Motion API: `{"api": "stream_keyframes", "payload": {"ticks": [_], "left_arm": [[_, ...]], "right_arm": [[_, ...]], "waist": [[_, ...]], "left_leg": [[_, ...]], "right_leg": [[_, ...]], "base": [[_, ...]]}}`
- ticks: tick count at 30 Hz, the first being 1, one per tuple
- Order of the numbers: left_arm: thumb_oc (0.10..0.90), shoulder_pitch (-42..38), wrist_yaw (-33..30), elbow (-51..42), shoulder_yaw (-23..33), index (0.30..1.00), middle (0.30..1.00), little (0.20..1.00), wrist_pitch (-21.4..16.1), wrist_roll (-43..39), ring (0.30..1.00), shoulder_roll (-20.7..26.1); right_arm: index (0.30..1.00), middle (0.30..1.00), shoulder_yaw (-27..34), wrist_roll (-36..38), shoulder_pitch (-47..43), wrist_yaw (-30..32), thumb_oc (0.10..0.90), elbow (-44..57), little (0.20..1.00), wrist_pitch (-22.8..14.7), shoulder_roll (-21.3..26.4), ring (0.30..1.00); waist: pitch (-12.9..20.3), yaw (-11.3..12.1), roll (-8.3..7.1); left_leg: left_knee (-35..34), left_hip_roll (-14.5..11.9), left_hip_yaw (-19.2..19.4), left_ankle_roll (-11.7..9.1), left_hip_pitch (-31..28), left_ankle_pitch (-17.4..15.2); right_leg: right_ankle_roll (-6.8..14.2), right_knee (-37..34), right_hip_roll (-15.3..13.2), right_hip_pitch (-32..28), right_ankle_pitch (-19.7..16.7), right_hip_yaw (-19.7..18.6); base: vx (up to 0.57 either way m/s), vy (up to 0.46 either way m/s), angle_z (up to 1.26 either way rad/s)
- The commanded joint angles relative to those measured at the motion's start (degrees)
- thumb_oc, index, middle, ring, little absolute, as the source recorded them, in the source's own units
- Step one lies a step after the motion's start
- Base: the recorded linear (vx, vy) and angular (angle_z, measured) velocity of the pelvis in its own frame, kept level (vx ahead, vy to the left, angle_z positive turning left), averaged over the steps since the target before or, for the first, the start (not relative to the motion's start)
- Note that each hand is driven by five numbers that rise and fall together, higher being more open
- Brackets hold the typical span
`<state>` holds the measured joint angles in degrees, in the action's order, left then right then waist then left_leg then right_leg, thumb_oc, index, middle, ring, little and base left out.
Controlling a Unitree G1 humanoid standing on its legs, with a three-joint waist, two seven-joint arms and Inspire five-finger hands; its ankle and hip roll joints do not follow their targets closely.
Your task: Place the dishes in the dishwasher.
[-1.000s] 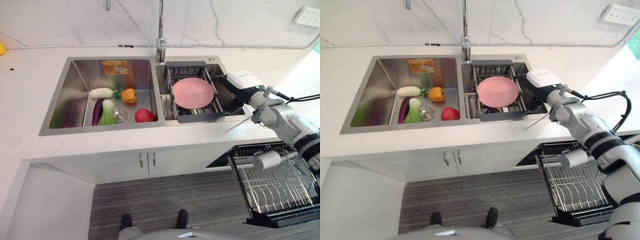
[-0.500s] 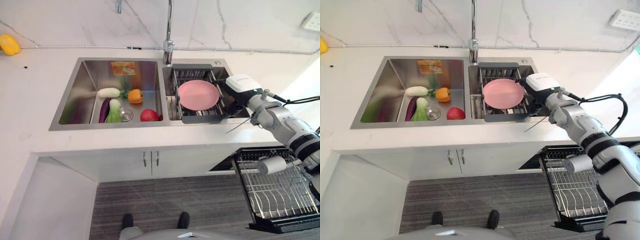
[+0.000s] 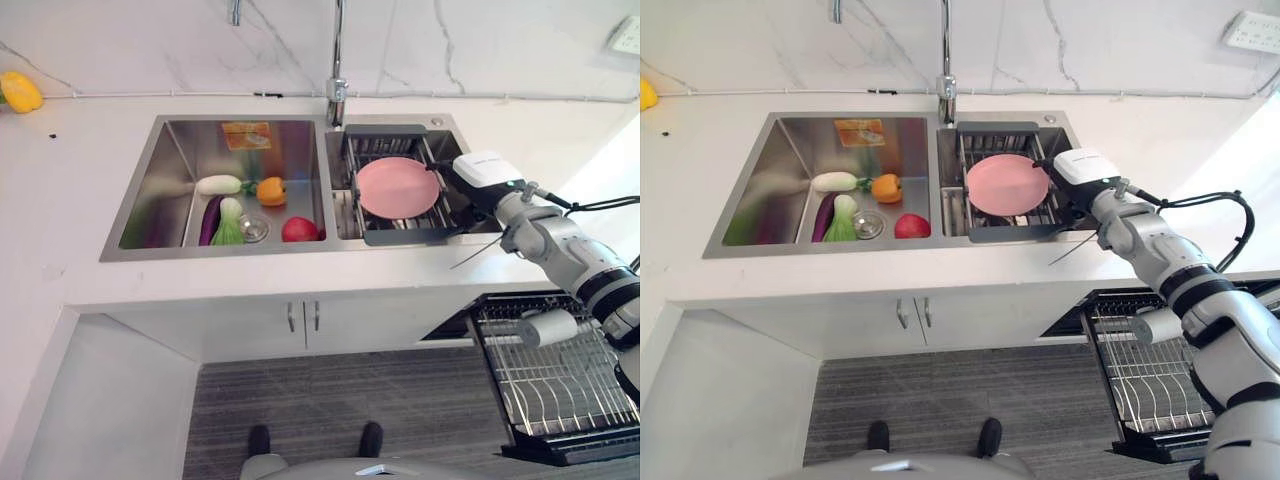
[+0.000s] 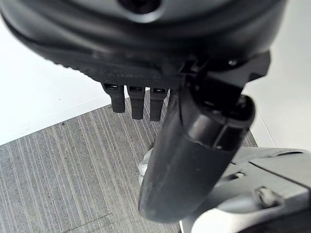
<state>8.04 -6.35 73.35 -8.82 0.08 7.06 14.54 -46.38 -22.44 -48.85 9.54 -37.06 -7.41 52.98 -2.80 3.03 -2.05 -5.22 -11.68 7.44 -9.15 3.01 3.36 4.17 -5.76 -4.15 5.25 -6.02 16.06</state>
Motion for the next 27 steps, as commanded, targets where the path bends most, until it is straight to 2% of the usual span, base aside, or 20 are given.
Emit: {"api": "stream_keyframes", "payload": {"ticks": [1, 11, 27], "left_arm": [[0.8, -4.1, -1.3, 2.4, -5.6, 0.9, 0.9, 0.9, 0.1, -0.8, 0.9, 0.6], [0.8, -3.8, -1.0, 2.5, -6.3, 0.9, 0.9, 0.9, -0.5, -0.8, 0.9, 1.0], [0.8, -3.7, -0.5, 0.6, -6.1, 0.9, 0.9, 0.9, -0.8, -1.1, 0.9, 2.9]], "right_arm": [[0.9, 0.9, 1.6, 0.4, -10.2, 3.0, 0.8, -2.1, 0.9, 0.9, 2.3, 0.9], [0.9, 0.9, 0.6, -0.3, -10.7, 2.9, 0.8, -4.0, 0.9, 1.5, 0.7, 0.9], [0.9, 0.9, -0.4, -1.0, -11.2, 3.1, 0.8, -6.4, 0.9, 2.0, 2.3, 0.9]], "waist": [[-4.1, 2.4, 1.82], [-5.9, 3.2, 2.02], [-7.6, 4.5, 2.42]], "left_leg": [[0.2, -2.9, -5.1, -1.6, 0.3, 0.9], [0.2, -2.6, -6.3, -1.5, 3.2, 1.9], [0.2, -2.0, -8.0, -1.7, 6.8, 3.3]], "right_leg": [[5.1, 0.8, -3.8, -4.3, 5.0, -0.1], [5.0, 0.8, -4.1, -2.0, 4.5, 0.4], [5.0, 0.8, -4.6, 0.2, 4.3, 1.7]], "base": [[0.0, 0.0, 0.0], [-0.01, -0.002, 0.01], [0.0, -0.011, 0.06]]}}
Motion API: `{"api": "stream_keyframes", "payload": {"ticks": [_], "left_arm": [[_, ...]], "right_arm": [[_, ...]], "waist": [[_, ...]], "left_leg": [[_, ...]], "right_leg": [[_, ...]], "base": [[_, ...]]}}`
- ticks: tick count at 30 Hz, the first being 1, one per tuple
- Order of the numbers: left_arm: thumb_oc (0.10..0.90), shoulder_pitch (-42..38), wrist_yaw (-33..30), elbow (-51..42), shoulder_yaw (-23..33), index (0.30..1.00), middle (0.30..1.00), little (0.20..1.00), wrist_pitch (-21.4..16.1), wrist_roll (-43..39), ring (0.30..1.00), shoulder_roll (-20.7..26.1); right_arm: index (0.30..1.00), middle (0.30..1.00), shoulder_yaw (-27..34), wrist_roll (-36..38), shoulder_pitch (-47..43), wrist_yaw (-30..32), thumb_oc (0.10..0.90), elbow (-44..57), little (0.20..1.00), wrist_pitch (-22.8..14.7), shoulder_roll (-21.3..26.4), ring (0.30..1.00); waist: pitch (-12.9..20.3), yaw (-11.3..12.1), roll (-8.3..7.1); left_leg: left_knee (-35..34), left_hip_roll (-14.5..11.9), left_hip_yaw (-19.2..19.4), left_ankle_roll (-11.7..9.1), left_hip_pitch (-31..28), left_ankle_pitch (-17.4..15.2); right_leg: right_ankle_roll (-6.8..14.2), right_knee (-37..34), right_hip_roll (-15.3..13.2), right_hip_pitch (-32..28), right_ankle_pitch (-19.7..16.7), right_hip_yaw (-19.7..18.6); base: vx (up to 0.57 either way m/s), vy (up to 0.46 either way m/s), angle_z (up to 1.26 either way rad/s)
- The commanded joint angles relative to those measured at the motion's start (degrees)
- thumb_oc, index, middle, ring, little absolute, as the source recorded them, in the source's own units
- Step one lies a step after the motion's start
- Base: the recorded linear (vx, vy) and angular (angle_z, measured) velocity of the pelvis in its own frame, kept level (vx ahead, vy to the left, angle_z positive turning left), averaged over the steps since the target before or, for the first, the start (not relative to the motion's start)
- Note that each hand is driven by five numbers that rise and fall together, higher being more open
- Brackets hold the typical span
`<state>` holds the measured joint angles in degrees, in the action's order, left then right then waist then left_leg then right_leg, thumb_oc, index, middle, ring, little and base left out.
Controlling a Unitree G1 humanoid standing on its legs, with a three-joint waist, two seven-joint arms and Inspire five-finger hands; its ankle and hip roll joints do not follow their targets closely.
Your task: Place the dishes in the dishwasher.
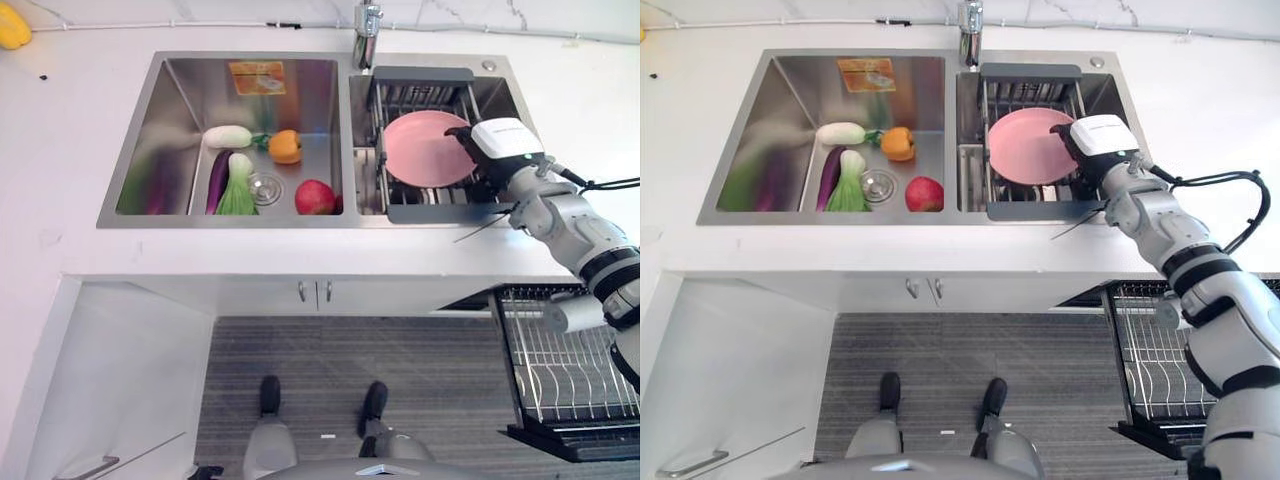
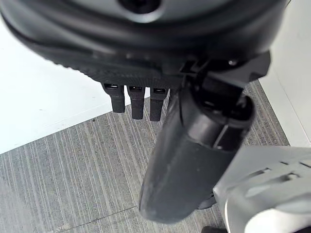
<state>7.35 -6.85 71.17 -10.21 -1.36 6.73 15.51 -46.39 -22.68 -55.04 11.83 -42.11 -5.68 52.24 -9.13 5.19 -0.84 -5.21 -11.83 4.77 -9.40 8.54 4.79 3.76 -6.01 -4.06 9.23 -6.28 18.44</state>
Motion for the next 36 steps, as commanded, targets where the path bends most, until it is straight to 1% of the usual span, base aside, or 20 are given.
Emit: {"api": "stream_keyframes", "payload": {"ticks": [1, 2, 3, 4, 6, 8, 9, 10, 13, 16, 18, 19, 23, 28, 29, 31, 32, 33, 34, 36], "left_arm": [[0.8, -3.0, 0.1, 2.6, -4.8, 0.9, 0.9, 0.9, 0.6, -0.8, 0.9, 1.9], [0.8, -3.1, 0.1, 2.5, -4.9, 0.9, 0.9, 0.9, 0.6, -0.8, 0.9, 1.8], [0.8, -3.2, 0.1, 2.4, -5.0, 0.9, 0.9, 0.9, 0.6, -0.8, 0.9, 1.7], [0.8, -3.2, 0.2, 2.4, -5.0, 0.9, 0.9, 0.9, 0.6, -0.8, 0.9, 1.8], [0.8, -3.3, 0.1, 2.4, -5.1, 0.9, 0.9, 0.9, 0.6, -0.6, 0.9, 1.7], [0.8, -3.5, -0.2, 2.3, -5.1, 0.9, 0.9, 0.9, 0.8, -0.4, 0.9, 1.4], [0.8, -3.5, -0.2, 2.3, -5.1, 0.9, 0.9, 0.9, 0.9, -0.4, 0.9, 1.4], [0.8, -3.9, -0.7, 2.2, -5.2, 0.9, 0.9, 0.9, 0.9, 0.1, 0.9, 1.3], [0.8, -5.2, -1.3, 2.1, -4.9, 0.9, 0.9, 0.9, 1.0, 0.5, 0.9, 1.2], [0.8, -5.5, -1.6, 2.2, -4.7, 0.9, 0.9, 0.9, 1.2, 0.9, 0.9, 1.0], [0.8, -5.5, -1.6, 2.2, -4.7, 0.9, 0.9, 0.9, 1.2, 0.9, 0.9, 1.0], [0.8, -5.5, -2.0, 2.5, -4.6, 0.9, 0.9, 0.9, 1.4, 1.5, 0.9, 0.9], [0.8, -5.5, -2.7, 2.9, -4.4, 0.9, 0.9, 0.9, 1.8, 2.1, 0.9, 0.8], [0.8, -5.2, -3.2, 3.7, -2.8, 0.9, 0.9, 0.9, 2.7, 2.7, 0.9, 0.9], [0.8, -5.2, -3.2, 3.7, -2.9, 0.9, 0.9, 0.9, 2.7, 2.8, 0.9, 1.0], [0.8, -5.1, -3.2, 4.0, -2.3, 0.9, 0.9, 0.9, 3.1, 3.3, 0.9, 1.1], [0.8, -5.1, -3.2, 4.0, -2.3, 0.9, 0.9, 0.9, 3.1, 3.3, 0.9, 1.1], [0.8, -5.0, -3.2, 4.2, -2.2, 0.9, 0.9, 0.9, 3.2, 3.6, 0.9, 1.0], [0.8, -4.7, -3.3, 4.5, -1.7, 0.9, 0.9, 0.9, 3.5, 4.2, 0.9, 1.0], [0.8, -4.7, -3.3, 4.5, -1.7, 0.9, 0.9, 0.9, 3.5, 4.2, 0.9, 1.0]], "right_arm": [[0.9, 0.9, -0.2, -0.9, -4.8, 0.9, 0.8, -1.3, 0.9, 0.3, 3.1, 0.9], [0.782, 0.782, 0.0, -1.0, -4.5, 1.0, 0.722, -1.3, 0.782, 0.3, 2.9, 0.782], [0.389, 0.389, 0.5, -1.1, -3.8, 1.3, 0.46, -1.3, 0.389, 0.4, 2.5, 0.389], [0.3, 0.3, 0.5, -1.2, -3.7, 1.4, 0.4, -1.3, 0.3, 0.4, 2.5, 0.3], [0.3, 0.3, 1.0, -1.4, -3.3, 1.6, 0.4, -1.1, 0.3, 0.5, 2.3, 0.3], [0.3, 0.3, 2.3, -3.9, -2.9, 4.2, 0.4, -0.4, 0.3, 1.6, 1.9, 0.3], [0.3, 0.3, 2.4, -4.0, -2.8, 4.2, 0.4, -0.3, 0.3, 1.6, 1.9, 0.3], [0.3, 0.3, 3.9, -6.0, -2.3, 6.4, 0.4, -0.2, 0.3, 2.5, 1.3, 0.3], [0.3, 0.3, 5.9, -10.3, -1.1, 9.1, 0.4, 3.9, 0.3, 3.1, 1.0, 0.3], [0.3, 0.3, 6.9, -11.6, -0.6, 10.8, 0.4, 7.0, 0.3, 3.2, 1.3, 0.3], [0.3, 0.3, 7.0, -11.6, -0.5, 10.8, 0.4, 7.1, 0.3, 3.2, 1.3, 0.3], [0.3, 0.3, 8.1, -12.3, 0.1, 12.2, 0.4, 8.7, 0.3, 3.4, 1.2, 0.3], [0.3, 0.3, 10.3, -12.9, 1.2, 13.6, 0.4, 12.6, 0.3, 3.6, 1.3, 0.3], [0.3, 0.3, 16.8, -11.5, 5.2, 16.2, 0.4, 21.4, 0.3, 3.4, 0.9, 0.3], [0.3, 0.3, 17.1, -11.5, 5.5, 16.2, 0.4, 21.6, 0.3, 3.4, 0.9, 0.3], [0.3, 0.3, 19.8, -11.1, 7.7, 16.8, 0.4, 24.3, 0.3, 3.3, 0.9, 0.3], [0.3, 0.3, 19.8, -11.1, 7.7, 16.8, 0.4, 24.3, 0.3, 3.3, 0.9, 0.3], [0.3, 0.3, 21.2, -10.8, 8.9, 17.1, 0.4, 25.4, 0.3, 3.1, 0.9, 0.3], [0.3, 0.3, 24.0, -9.8, 11.2, 17.8, 0.4, 27.7, 0.3, 2.6, 0.6, 0.3], [0.3, 0.3, 24.0, -9.8, 11.2, 17.8, 0.4, 27.7, 0.3, 2.6, 0.6, 0.3]], "waist": [[-1.2, 2.3, 1.23], [-1.2, 2.3, 1.24], [-1.2, 2.2, 1.32], [-1.2, 2.2, 1.29], [-1.1, 2.3, 1.29], [-1.1, 2.0, 1.4], [-1.1, 2.1, 1.37], [-1.2, 2.0, 1.53], [-1.1, 1.5, 1.7], [-0.9, 1.4, 1.78], [-0.9, 1.4, 1.77], [-0.7, 1.3, 1.8], [-0.5, 1.1, 1.61], [1.0, 0.5, 0.88], [0.9, 0.6, 0.81], [1.6, 0.5, 0.62], [1.6, 0.5, 0.62], [2.0, 0.4, 0.53], [2.7, 0.1, 0.38], [2.7, 0.1, 0.38]], "left_leg": [[0.2, -1.8, -5.3, -1.5, 1.3, 1.9], [0.2, -1.8, -5.4, -1.5, 1.3, 1.8], [0.2, -1.8, -5.4, -1.4, 1.2, 1.8], [0.2, -1.8, -5.4, -1.4, 1.2, 1.8], [0.2, -1.8, -5.5, -1.4, 1.1, 1.7], [0.2, -1.9, -5.4, -1.4, 0.9, 1.6], [0.2, -1.9, -5.4, -1.4, 0.9, 1.6], [0.2, -1.8, -5.2, -1.3, 0.9, 1.4], [0.2, -1.8, -5.1, -1.3, 0.7, 1.1], [0.2, -1.9, -5.1, -1.2, 0.4, 0.9], [0.2, -1.9, -5.1, -1.2, 0.3, 0.9], [0.2, -2.0, -4.9, -1.2, 0.1, 0.7], [0.2, -2.1, -4.7, -1.2, -0.6, 0.3], [0.2, -2.4, -3.2, -0.8, -4.1, -1.2], [0.2, -2.4, -3.2, -0.8, -4.3, -1.3], [0.2, -2.5, -2.6, -0.7, -5.6, -1.8], [0.2, -2.5, -2.6, -0.7, -5.6, -1.8], [0.2, -2.5, -2.4, -0.7, -6.2, -2.0], [0.2, -2.6, -2.1, -0.6, -7.3, -2.4], [0.2, -2.6, -2.1, -0.6, -7.3, -2.4]], "right_leg": [[5.3, 1.0, -4.6, -3.8, 4.6, -0.6], [5.3, 1.0, -4.6, -3.9, 4.7, -0.5], [5.3, 1.0, -4.5, -4.0, 4.8, -0.4], [5.3, 1.0, -4.5, -4.0, 4.8, -0.4], [5.3, 1.0, -4.5, -4.0, 4.8, -0.4], [5.3, 1.0, -4.5, -4.1, 4.8, -0.6], [5.3, 1.0, -4.5, -4.1, 4.8, -0.6], [5.3, 1.0, -4.6, -4.0, 4.7, -0.7], [5.4, 1.1, -4.6, -4.1, 4.9, -0.8], [5.4, 1.0, -4.6, -4.3, 5.1, -0.9], [5.4, 1.0, -4.6, -4.3, 5.1, -0.9], [5.4, 1.0, -4.6, -4.6, 5.2, -1.0], [5.4, 1.0, -4.6, -5.1, 5.3, -1.0], [5.3, 1.0, -4.3, -7.5, 5.8, -1.9], [5.3, 1.0, -4.3, -7.7, 5.8, -1.9], [5.2, 1.0, -4.3, -8.7, 6.1, -2.1], [5.2, 1.0, -4.3, -8.7, 6.1, -2.1], [5.2, 1.0, -4.2, -9.2, 6.2, -2.1], [5.1, 1.0, -4.1, -10.1, 6.3, -2.3], [5.1, 1.0, -4.1, -10.1, 6.3, -2.3]], "base": [[0.01, -0.016, 0.04], [0.02, -0.014, 0.04], [0.02, -0.008, 0.03], [0.0, 0.0, 0.0], [0.01, -0.005, 0.02], [0.01, -0.001, 0.02], [0.0, 0.0, 0.0], [0.0, 0.0, 0.0], [0.0, 0.0, 0.0], [0.0, 0.0, 0.0], [0.0, 0.0, 0.0], [0.0, 0.0, 0.0], [0.0, 0.0, 0.0], [0.03, 0.001, 0.0], [0.04, 0.004, 0.0], [0.03, 0.006, 0.0], [0.0, 0.0, 0.0], [0.05, 0.004, -0.1], [0.05, 0.004, -0.1], [0.02, 0.0, -0.09]]}}
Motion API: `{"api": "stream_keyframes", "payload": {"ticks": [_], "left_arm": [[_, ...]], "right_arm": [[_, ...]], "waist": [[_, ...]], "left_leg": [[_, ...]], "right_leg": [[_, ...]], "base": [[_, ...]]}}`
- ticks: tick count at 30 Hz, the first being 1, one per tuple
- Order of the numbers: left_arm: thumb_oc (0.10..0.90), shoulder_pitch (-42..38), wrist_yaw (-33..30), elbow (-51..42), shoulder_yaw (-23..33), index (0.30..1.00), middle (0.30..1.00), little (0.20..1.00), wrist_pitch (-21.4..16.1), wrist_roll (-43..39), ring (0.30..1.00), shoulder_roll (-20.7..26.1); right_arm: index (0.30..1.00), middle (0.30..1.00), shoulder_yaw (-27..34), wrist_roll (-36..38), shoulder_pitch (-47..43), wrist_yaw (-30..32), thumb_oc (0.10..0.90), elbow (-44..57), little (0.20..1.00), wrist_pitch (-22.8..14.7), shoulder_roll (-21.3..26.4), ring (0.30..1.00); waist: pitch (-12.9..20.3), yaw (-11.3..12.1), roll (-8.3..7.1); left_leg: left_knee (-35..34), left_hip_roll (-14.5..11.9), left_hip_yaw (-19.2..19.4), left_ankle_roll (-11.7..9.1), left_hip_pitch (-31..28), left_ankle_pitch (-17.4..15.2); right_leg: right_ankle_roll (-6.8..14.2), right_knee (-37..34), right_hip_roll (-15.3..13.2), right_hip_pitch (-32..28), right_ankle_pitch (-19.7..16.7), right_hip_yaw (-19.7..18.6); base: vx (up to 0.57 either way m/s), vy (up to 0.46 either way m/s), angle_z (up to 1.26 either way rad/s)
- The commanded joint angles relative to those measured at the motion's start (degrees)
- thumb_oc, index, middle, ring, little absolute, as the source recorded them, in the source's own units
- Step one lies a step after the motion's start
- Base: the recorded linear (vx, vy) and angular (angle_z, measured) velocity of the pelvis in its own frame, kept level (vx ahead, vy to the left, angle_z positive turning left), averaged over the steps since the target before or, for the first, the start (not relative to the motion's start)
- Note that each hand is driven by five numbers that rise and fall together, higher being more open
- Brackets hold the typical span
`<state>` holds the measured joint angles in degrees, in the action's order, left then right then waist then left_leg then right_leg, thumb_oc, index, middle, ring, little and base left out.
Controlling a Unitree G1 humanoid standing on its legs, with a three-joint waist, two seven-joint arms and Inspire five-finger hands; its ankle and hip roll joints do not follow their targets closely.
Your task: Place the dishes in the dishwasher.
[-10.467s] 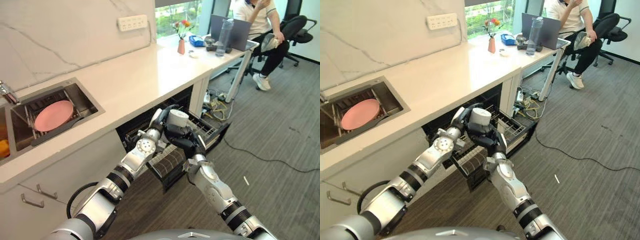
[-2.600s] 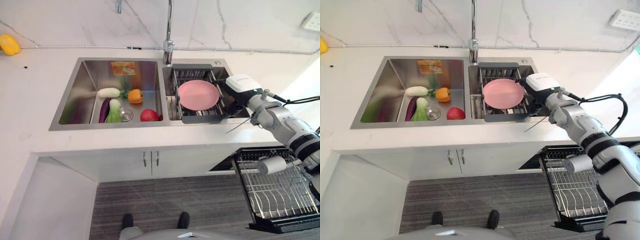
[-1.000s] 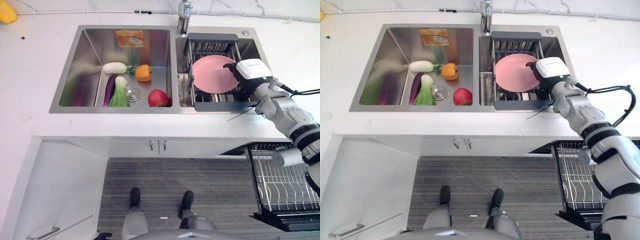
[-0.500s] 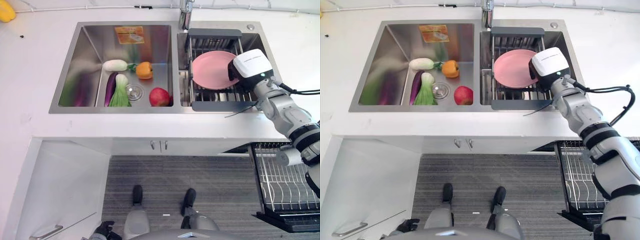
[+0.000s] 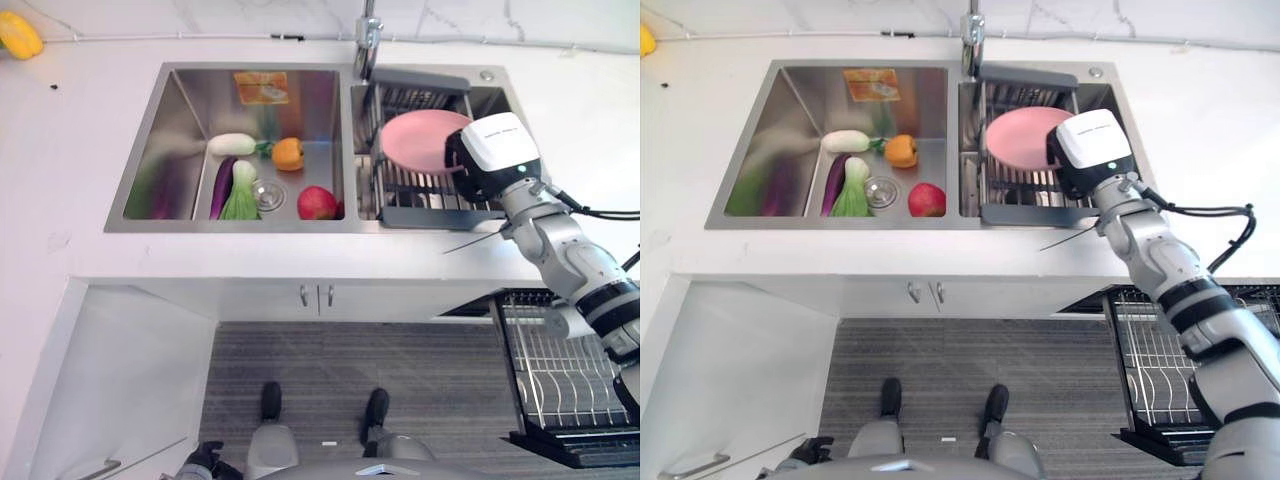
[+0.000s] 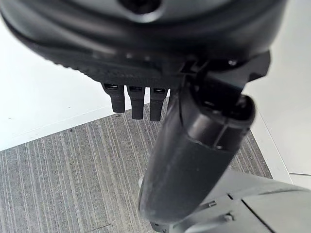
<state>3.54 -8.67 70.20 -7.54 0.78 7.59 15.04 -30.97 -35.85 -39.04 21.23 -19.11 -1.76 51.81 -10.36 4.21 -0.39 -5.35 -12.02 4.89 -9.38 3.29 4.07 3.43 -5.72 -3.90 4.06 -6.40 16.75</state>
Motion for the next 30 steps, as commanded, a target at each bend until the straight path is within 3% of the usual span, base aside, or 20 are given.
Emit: {"api": "stream_keyframes", "payload": {"ticks": [1, 2, 7, 9, 16, 22, 25, 27, 30], "left_arm": [[0.8, -0.7, -1.4, 5.6, -4.2, 0.9, 0.9, 0.9, 1.5, 3.5, 0.9, 1.4], [0.8, -0.4, -1.3, 5.9, -3.5, 0.9, 0.9, 0.9, 1.7, 3.6, 0.9, 1.6], [0.8, 0.3, -1.0, 6.4, -2.8, 0.9, 0.9, 0.9, 2.1, 3.5, 0.9, 0.9], [0.8, 0.4, -0.9, 6.5, -2.8, 0.9, 0.9, 0.9, 2.2, 3.9, 0.9, 0.9], [0.8, 1.5, 0.0, 6.5, -1.0, 0.9, 0.9, 0.9, 2.2, 3.8, 0.9, 0.8], [0.8, 1.1, 1.2, 6.4, 0.1, 0.9, 0.9, 0.9, 2.0, 5.1, 0.9, 0.2], [0.8, 1.2, 1.7, 6.4, 0.2, 0.9, 0.9, 0.9, 1.8, 5.9, 0.9, 0.0], [0.8, 1.6, 2.8, 6.5, 0.7, 0.9, 0.9, 0.9, 1.0, 7.5, 0.9, -0.1], [0.8, 1.9, 3.1, 6.5, 0.9, 0.9, 0.9, 0.9, 0.7, 7.8, 0.9, -0.1]], "right_arm": [[0.3, 0.3, 10.1, 3.9, -3.4, 8.7, 0.4, 5.8, 0.3, -1.6, 0.9, 0.3], [0.3, 0.3, 13.5, 5.7, 0.0, 8.6, 0.4, 7.6, 0.3, -2.2, 0.1, 0.3], [0.3, 0.3, 17.8, 13.9, 3.6, 7.4, 0.4, 5.7, 0.3, -3.0, -4.1, 0.3], [0.3, 0.3, 18.3, 13.2, 4.4, 7.3, 0.4, 6.8, 0.3, -2.8, -3.9, 0.3], [0.3, 0.3, 23.1, 10.0, 8.7, 7.4, 0.4, 15.0, 0.3, -3.4, 0.1, 0.3], [0.3, 0.3, 30.4, 7.3, 18.7, 6.3, 0.4, 21.4, 0.3, -3.3, 4.5, 0.3], [0.3, 0.3, 33.7, 7.0, 23.8, 5.7, 0.4, 22.4, 0.3, -3.5, 5.4, 0.3], [0.3, 0.3, 38.0, 6.0, 30.9, 5.3, 0.4, 20.5, 0.3, -3.3, 6.6, 0.3], [0.3, 0.3, 38.8, 5.2, 33.0, 5.2, 0.4, 18.9, 0.3, -2.9, 6.9, 0.3]], "waist": [[4.3, 1.0, -0.15], [5.1, 0.9, -0.41], [6.4, 0.5, -0.61], [6.7, 0.2, -0.65], [7.6, -0.8, -0.73], [8.3, -3.5, -0.73], [8.4, -4.2, -0.71], [8.0, -6.5, -0.37], [7.9, -7.3, -0.19]], "left_leg": [[0.4, -2.5, -2.0, -0.7, -2.6, -1.8], [0.4, -2.8, -1.6, -0.8, -3.8, -2.2], [0.4, -3.2, -0.2, -0.7, -5.1, -2.3], [0.4, -3.4, 0.3, -0.8, -5.6, -2.4], [0.4, -4.2, 2.1, -0.9, -7.4, -2.6], [0.4, -4.4, 4.5, -0.9, -9.0, -3.2], [0.4, -4.4, 5.7, -0.8, -9.5, -3.5], [0.4, -4.0, 8.4, -0.6, -10.5, -4.1], [0.4, -3.8, 10.1, -0.4, -11.4, -4.5]], "right_leg": [[5.4, 0.7, -4.2, -5.4, 6.6, -0.6], [5.3, 0.7, -4.0, -6.4, 6.8, -0.8], [5.1, 0.7, -3.6, -6.7, 6.7, -1.4], [5.1, 0.7, -3.5, -6.7, 6.6, -1.6], [5.2, 0.7, -3.0, -7.2, 6.5, -2.7], [5.7, 0.7, -2.8, -6.6, 5.8, -4.5], [6.0, 0.7, -2.9, -6.0, 5.3, -5.5], [6.7, 0.8, -3.1, -4.4, 4.0, -7.8], [7.0, 0.8, -3.1, -3.5, 3.5, -9.2]], "base": [[0.02, -0.005, -0.19], [0.02, -0.007, -0.19], [0.0, 0.0, -0.1], [0.0, 0.004, -0.15], [-0.02, 0.006, -0.09], [-0.03, 0.024, -0.09], [-0.02, 0.021, -0.33], [-0.04, 0.048, -0.47], [-0.01, 0.028, -0.47]]}}
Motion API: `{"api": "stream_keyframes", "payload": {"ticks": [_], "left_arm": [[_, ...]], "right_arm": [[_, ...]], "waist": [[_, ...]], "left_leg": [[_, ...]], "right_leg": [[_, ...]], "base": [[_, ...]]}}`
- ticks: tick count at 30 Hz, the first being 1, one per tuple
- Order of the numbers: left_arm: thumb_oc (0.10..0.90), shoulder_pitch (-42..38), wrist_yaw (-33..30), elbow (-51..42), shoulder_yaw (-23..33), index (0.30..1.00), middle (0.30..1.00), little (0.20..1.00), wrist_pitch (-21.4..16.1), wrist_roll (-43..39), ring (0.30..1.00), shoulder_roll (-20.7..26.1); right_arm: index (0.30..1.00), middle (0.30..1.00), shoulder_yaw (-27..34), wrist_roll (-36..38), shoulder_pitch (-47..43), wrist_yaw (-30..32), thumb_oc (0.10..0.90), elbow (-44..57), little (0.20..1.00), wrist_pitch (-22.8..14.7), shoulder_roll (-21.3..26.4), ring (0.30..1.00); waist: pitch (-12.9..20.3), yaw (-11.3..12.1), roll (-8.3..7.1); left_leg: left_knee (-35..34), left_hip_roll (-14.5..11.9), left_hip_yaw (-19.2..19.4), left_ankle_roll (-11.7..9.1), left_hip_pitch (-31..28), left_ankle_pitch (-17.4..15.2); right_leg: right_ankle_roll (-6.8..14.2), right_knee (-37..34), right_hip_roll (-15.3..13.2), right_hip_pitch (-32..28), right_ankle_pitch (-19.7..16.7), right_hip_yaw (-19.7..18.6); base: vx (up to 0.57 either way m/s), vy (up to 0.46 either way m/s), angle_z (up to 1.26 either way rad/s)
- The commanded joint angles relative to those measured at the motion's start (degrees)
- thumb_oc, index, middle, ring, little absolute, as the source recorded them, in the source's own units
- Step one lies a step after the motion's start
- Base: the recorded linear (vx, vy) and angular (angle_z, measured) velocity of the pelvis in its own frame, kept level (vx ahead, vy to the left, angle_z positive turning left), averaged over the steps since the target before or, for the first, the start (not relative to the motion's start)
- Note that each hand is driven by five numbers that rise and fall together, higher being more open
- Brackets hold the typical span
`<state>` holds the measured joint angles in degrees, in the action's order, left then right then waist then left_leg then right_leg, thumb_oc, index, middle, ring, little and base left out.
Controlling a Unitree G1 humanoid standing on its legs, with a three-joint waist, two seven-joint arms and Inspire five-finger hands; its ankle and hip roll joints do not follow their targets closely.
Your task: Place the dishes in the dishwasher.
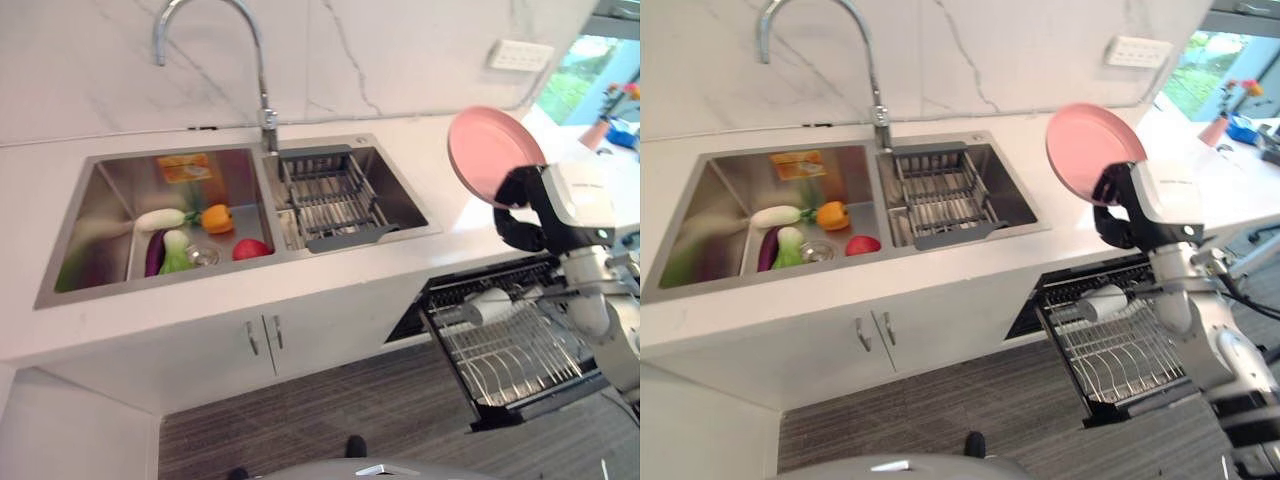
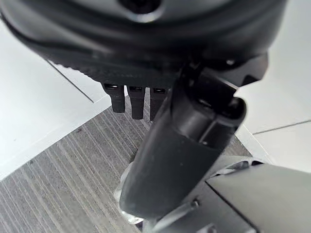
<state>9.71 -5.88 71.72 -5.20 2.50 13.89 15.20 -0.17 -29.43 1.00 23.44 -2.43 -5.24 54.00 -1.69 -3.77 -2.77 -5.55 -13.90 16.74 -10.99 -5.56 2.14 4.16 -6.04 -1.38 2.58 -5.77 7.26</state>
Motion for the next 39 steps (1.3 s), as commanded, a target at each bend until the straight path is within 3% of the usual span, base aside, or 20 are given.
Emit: {"api": "stream_keyframes", "payload": {"ticks": [1, 4, 10, 20, 24, 30, 31, 34, 39], "left_arm": [[0.8, -4.0, 0.4, 5.0, -1.3, 0.9, 0.9, 0.9, -1.1, 1.5, 0.9, -0.1], [0.8, -6.1, -0.6, 6.4, -0.7, 0.9, 0.9, 0.9, 0.3, 1.1, 0.9, -1.2], [0.8, -4.9, -0.6, 4.5, -1.0, 0.9, 0.9, 0.9, -1.2, 0.1, 0.9, -0.5], [0.8, -2.7, 0.1, 2.6, -3.6, 0.9, 0.9, 0.9, -2.1, -0.7, 0.9, -0.6], [0.8, -2.6, -0.2, 2.4, -5.0, 0.9, 0.9, 0.9, -2.3, -1.6, 0.9, -0.3], [0.8, -3.3, -0.5, 2.0, -6.1, 0.9, 0.9, 0.9, -2.4, -2.4, 0.9, -0.1], [0.8, -4.0, 0.0, 1.8, -7.4, 0.9, 0.9, 0.9, -2.3, -3.2, 0.9, 0.1], [0.8, -4.4, 0.3, 1.5, -7.9, 0.9, 0.9, 0.9, -2.3, -4.0, 0.9, -0.2], [0.8, -4.5, 0.1, 0.8, -7.7, 0.9, 0.9, 0.9, -2.1, -4.0, 0.9, -0.8]], "right_arm": [[0.3, 0.3, 8.1, -1.6, -6.6, 2.9, 0.4, 1.3, 0.3, 0.6, 4.8, 0.3], [0.3, 0.3, 6.1, -1.1, -5.8, 3.0, 0.4, -1.5, 0.3, 0.8, 3.6, 0.3], [0.3, 0.3, 5.0, -2.4, -4.4, 1.7, 0.4, -6.8, 0.3, 1.9, 4.3, 0.3], [0.3, 0.3, -0.7, -1.1, -6.9, 0.7, 0.4, -21.0, 0.3, 2.9, 2.7, 0.3], [0.3, 0.3, -2.8, 2.8, -11.1, 1.4, 0.4, -31.8, 0.3, 4.4, 0.7, 0.3], [0.3, 0.3, -5.3, 6.2, -15.3, 1.2, 0.4, -38.0, 0.3, 4.6, -0.2, 0.3], [0.9, 0.9, -8.3, 12.1, -19.0, -2.8, 0.8, -44.3, 0.9, 4.5, -1.5, 0.9], [0.9, 0.9, -9.7, 13.1, -21.8, -3.4, 0.8, -46.5, 0.9, 5.1, -2.0, 0.9], [0.9, 0.9, -5.4, 12.5, -20.2, -0.6, 0.8, -41.9, 0.9, 5.8, -0.8, 0.9]], "waist": [[-0.8, 0.5, 2.29], [-0.8, -0.7, 2.23], [-1.1, -1.2, 3.29], [-3.5, -0.3, 5.0], [-5.3, 0.7, 6.31], [-6.8, 1.1, 7.22], [-7.6, 1.5, 8.28], [-8.0, 1.5, 9.23], [-7.4, 0.9, 9.93]], "left_leg": [[0.5, -1.8, -0.9, 1.3, -3.1, -2.9], [0.5, -1.7, 1.4, 1.4, -4.3, -3.3], [0.5, -2.0, 2.0, 1.2, -4.5, -2.7], [0.5, -2.9, -1.3, 0.4, -1.3, -0.4], [0.5, -3.0, -2.7, 0.1, 0.8, 0.6], [0.5, -2.8, -3.5, 0.0, 2.4, 1.4], [0.5, -2.7, -4.0, -0.1, 3.3, 1.9], [0.5, -2.5, -4.3, -0.2, 3.6, 2.2], [0.5, -2.5, -4.4, -0.1, 3.2, 2.0]], "right_leg": [[6.4, 1.1, -5.6, -1.7, 2.6, -0.5], [6.6, 1.2, -5.4, -0.8, 2.2, -2.4], [6.6, 1.1, -5.2, -0.6, 2.4, -2.7], [6.0, 1.0, -5.0, -0.6, 3.0, 0.1], [5.7, 1.0, -5.3, 0.1, 2.9, 1.4], [5.6, 1.0, -5.6, 1.1, 2.6, 2.0], [5.5, 1.0, -6.0, 1.7, 2.6, 2.4], [5.4, 1.0, -6.1, 1.7, 2.6, 2.6], [5.2, 1.0, -6.1, 1.0, 3.1, 2.8]], "base": [[0.0, 0.016, -0.54], [0.02, -0.009, -0.47], [0.01, -0.033, -0.2], [-0.03, -0.034, 0.12], [-0.05, -0.033, 0.13], [-0.05, -0.013, 0.05], [-0.06, -0.009, 0.0], [-0.01, -0.002, 0.03], [0.03, 0.003, 0.04]]}}
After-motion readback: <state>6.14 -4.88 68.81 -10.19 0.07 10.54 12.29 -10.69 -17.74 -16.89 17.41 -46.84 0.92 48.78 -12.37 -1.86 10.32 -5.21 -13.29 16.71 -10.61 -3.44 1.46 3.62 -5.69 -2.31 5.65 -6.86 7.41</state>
